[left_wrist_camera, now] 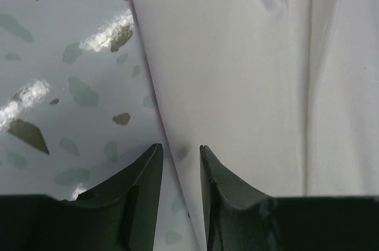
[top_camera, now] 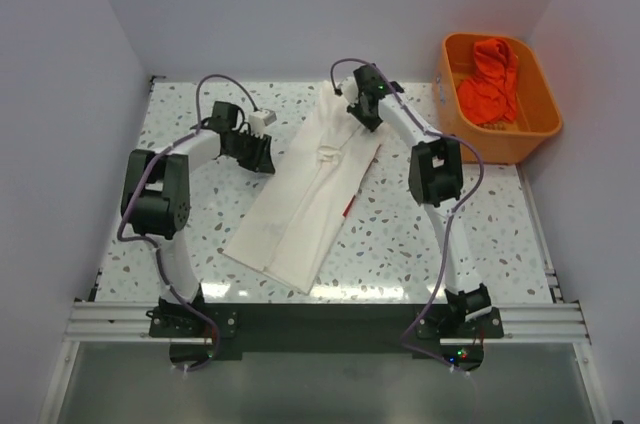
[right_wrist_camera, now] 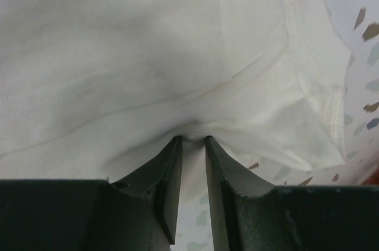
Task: Fold and stack the t-shirts
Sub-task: Fold the tshirt
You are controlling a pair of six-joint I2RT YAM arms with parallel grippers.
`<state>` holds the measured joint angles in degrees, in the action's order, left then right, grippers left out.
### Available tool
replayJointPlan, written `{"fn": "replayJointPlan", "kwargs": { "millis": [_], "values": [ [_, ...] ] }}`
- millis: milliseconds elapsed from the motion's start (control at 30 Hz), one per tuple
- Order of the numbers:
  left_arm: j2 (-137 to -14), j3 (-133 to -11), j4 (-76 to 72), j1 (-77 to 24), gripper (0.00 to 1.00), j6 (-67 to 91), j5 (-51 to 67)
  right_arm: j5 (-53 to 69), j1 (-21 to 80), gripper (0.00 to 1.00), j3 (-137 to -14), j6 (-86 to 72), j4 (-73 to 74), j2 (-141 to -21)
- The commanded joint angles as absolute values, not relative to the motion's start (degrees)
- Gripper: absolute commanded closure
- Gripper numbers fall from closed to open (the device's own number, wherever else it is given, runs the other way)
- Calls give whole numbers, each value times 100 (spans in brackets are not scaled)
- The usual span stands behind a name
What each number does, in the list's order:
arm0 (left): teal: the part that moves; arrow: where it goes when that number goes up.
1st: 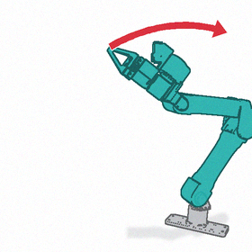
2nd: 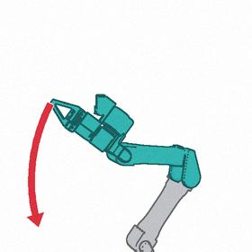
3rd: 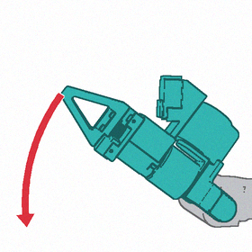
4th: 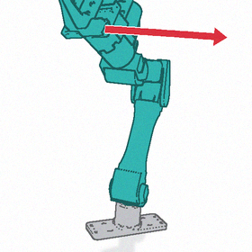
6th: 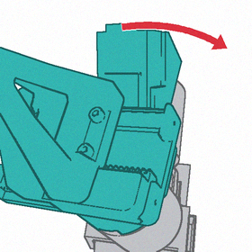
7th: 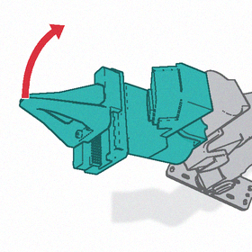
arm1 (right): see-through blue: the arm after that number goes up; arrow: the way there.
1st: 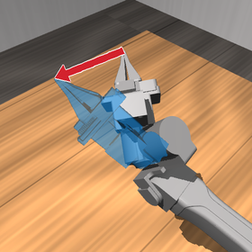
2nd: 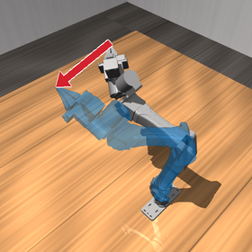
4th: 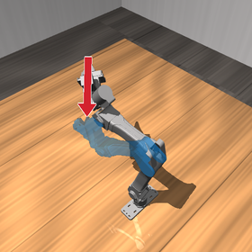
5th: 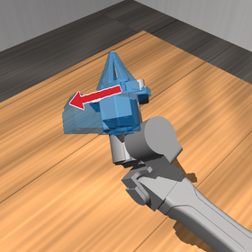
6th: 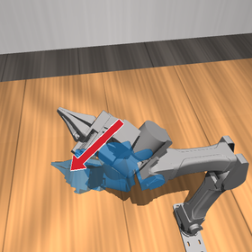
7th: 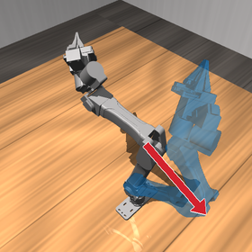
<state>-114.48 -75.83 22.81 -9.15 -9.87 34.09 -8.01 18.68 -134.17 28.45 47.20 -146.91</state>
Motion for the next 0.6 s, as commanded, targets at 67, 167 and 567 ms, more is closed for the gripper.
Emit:
{"fn": "replayJointPlan", "kwargs": {
  "millis": [67, 167, 567],
  "values": [
    [-10188, -6874, 1767, -721, 63, -826, 3595, -923, 2329, 70, -13921, 3366, 3343, -15239],
    [-9932, -6698, 1854, -721, 62, -809, 3577, -967, 2434, 65, -13966, 3602, 2349, -15354],
    [-9449, -6311, 2267, -1676, 66, -2134, 3121, -511, 2250, 43, -13371, 2780, 878, -14126]
  ]
}}
